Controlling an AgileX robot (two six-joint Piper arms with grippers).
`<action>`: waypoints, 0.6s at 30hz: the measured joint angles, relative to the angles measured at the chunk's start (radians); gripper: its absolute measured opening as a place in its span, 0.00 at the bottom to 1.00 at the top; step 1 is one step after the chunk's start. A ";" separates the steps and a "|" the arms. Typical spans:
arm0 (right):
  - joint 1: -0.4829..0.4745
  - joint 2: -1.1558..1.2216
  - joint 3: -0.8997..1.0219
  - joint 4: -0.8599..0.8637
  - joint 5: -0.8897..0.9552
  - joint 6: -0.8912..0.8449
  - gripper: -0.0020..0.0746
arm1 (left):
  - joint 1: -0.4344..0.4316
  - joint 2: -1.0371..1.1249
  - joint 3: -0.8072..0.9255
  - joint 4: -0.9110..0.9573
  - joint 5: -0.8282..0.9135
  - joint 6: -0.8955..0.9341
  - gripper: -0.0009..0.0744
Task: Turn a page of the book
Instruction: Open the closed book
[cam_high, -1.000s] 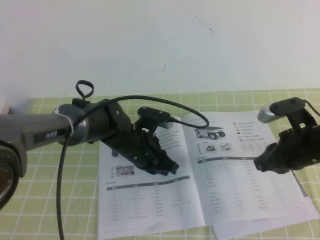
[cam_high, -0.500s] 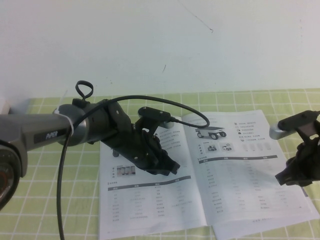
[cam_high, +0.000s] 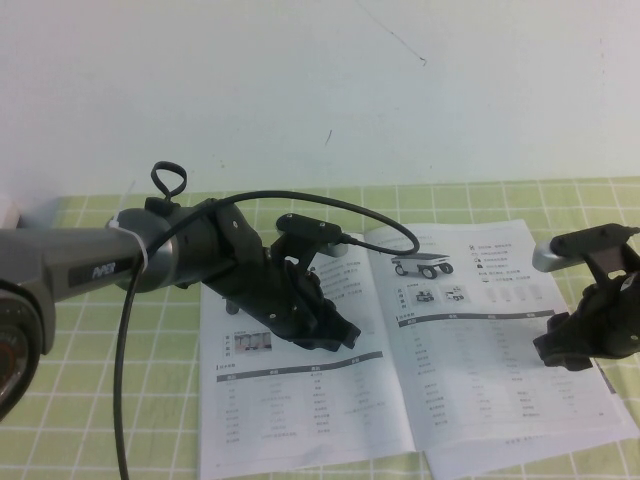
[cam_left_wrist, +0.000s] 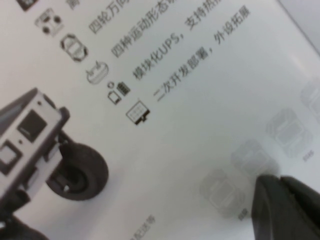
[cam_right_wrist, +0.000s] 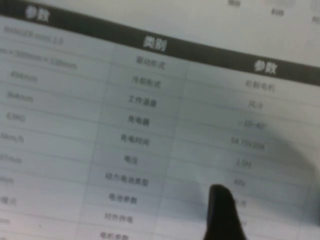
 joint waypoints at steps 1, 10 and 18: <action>0.000 0.005 -0.002 0.000 -0.007 0.000 0.55 | 0.000 0.000 0.000 0.000 0.000 0.000 0.01; 0.000 0.030 -0.065 -0.119 0.051 0.052 0.54 | 0.000 0.001 0.000 -0.004 0.000 0.004 0.01; 0.000 0.046 -0.139 -0.185 0.074 0.090 0.54 | 0.000 0.001 0.000 -0.004 0.000 0.007 0.01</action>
